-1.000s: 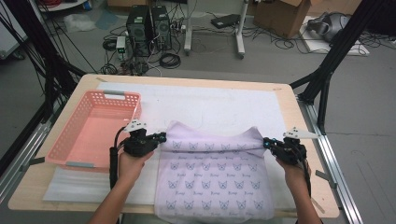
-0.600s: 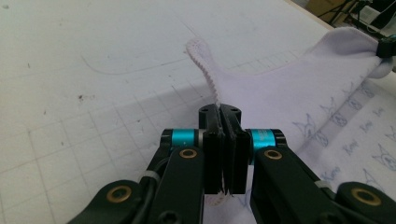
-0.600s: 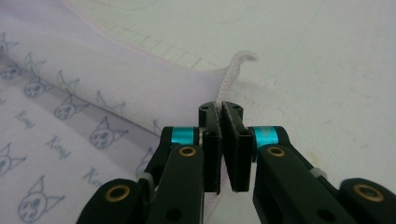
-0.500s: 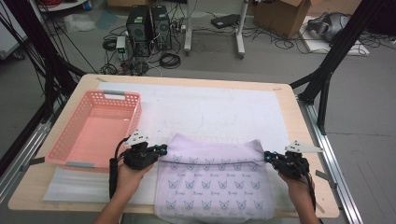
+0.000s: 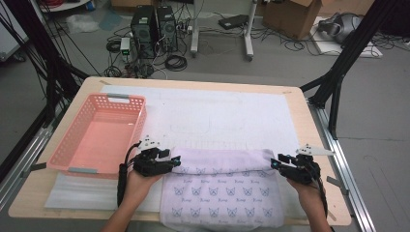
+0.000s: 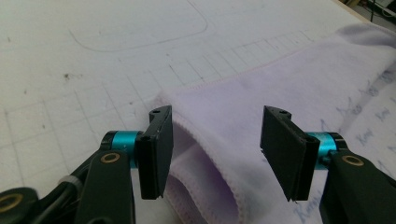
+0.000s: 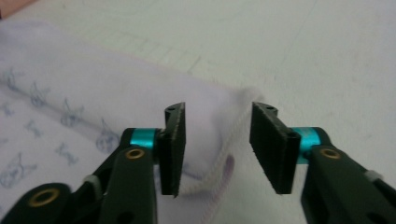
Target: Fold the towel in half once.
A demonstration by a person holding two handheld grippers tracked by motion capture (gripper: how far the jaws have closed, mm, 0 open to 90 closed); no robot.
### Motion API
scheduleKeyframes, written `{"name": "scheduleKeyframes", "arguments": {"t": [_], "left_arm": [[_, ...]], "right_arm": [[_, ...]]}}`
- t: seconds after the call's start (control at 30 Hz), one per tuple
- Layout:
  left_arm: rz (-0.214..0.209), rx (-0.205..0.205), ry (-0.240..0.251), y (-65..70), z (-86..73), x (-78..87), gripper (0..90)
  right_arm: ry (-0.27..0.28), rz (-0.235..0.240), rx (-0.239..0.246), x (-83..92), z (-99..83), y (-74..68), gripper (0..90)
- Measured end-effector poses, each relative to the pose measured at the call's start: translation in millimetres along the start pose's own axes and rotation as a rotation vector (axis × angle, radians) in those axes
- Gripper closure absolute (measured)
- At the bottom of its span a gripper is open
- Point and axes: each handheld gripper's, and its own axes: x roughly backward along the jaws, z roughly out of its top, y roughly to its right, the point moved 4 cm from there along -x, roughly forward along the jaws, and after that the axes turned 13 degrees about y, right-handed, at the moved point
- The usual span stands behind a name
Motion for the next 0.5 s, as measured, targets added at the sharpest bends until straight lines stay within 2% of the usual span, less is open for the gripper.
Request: {"name": "scheduleKeyframes", "arguments": {"t": [0.07, 0.13, 0.2, 0.3, 0.37, 0.4, 0.43, 0.5], "left_arm": [[0.002, 0.013, -0.003, -3.3, 1.5, -4.8, 43.8], [0.005, 0.041, -0.011, -7.0, 0.9, -10.4, 44.0], [0.003, 0.057, -0.029, -10.0, -1.7, -15.9, 48.9], [0.022, 0.051, -0.075, -13.5, -7.8, -23.8, 56.1], [0.032, 0.023, -0.105, -13.9, -11.5, -26.6, 67.0], [0.042, 0.004, -0.105, -13.5, -12.0, -26.7, 73.1], [0.054, -0.015, -0.094, -12.5, -11.2, -25.9, 81.2], [0.056, -0.021, -0.058, -11.1, -7.1, -22.5, 83.7]], "right_arm": [[-0.003, -0.011, 0.004, -6.2, 3.9, -0.1, 48.3], [-0.032, -0.03, 0.012, -16.7, 3.1, 0.9, 46.1], [-0.081, -0.055, 0.028, -28.1, -0.3, 1.9, 46.0], [-0.151, -0.07, 0.076, -43.1, -4.4, 2.4, 47.7], [-0.174, -0.071, 0.075, -50.8, -5.3, 4.1, 54.1], [-0.181, -0.07, 0.078, -53.2, -5.4, 5.3, 60.2], [-0.188, -0.063, 0.083, -55.1, -5.6, 5.8, 68.0], [-0.18, -0.064, 0.103, -54.2, -4.1, 5.7, 85.4]]}}
